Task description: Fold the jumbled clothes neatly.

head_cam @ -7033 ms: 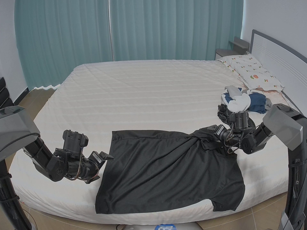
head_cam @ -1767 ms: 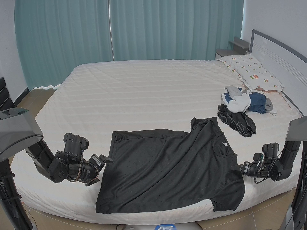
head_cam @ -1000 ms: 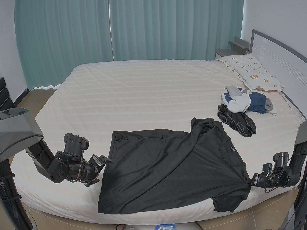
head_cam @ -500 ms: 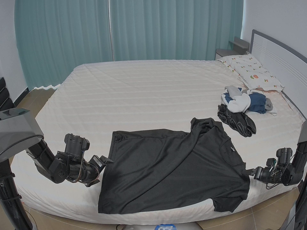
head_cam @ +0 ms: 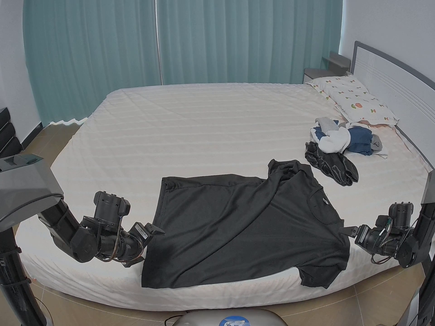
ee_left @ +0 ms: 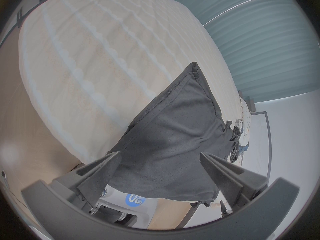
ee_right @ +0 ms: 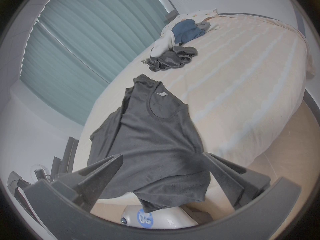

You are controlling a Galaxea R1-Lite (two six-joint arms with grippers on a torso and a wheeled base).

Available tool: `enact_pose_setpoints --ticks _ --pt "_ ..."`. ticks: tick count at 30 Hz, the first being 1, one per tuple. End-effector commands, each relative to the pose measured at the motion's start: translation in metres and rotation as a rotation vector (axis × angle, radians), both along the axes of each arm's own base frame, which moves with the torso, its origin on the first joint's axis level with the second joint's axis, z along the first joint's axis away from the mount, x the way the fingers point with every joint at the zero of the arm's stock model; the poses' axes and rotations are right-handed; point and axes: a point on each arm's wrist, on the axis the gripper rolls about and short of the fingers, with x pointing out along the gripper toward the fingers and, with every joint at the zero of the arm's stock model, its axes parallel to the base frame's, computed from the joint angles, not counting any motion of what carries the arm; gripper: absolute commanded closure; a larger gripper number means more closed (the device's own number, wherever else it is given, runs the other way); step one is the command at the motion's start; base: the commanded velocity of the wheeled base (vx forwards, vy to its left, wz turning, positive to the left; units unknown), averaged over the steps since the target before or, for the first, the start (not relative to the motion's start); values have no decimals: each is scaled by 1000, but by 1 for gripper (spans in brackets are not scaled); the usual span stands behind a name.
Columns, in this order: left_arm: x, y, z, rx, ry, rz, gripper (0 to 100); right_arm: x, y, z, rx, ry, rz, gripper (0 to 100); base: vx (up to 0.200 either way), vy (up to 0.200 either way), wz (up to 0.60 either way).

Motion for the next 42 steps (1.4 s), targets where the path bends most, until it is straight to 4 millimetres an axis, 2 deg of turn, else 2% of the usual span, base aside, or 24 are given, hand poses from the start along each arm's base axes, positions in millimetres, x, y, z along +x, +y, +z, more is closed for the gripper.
enact_pose_setpoints --ticks 1,7,21,30,35,42 --pt "2 0 3 -9 -12 5 0 -3 5 4 7 -15 -2 0 0 0 0" --pt "7 -3 6 -15 -27 1 0 -3 13 3 2 -24 -5 0 0 -133 0" --pt "12 -7 8 -27 -39 2 0 -2 15 6 9 -55 -7 0 0 -200 0" --pt "14 -6 12 -39 -52 35 0 -5 23 7 27 -43 7 0 0 0 0" --pt "19 -1 14 -42 -66 56 0 -6 33 3 1 -29 -8 0 200 0 0" --pt "26 6 16 -51 -78 78 0 -1 45 6 61 -94 -44 0 200 0 0"
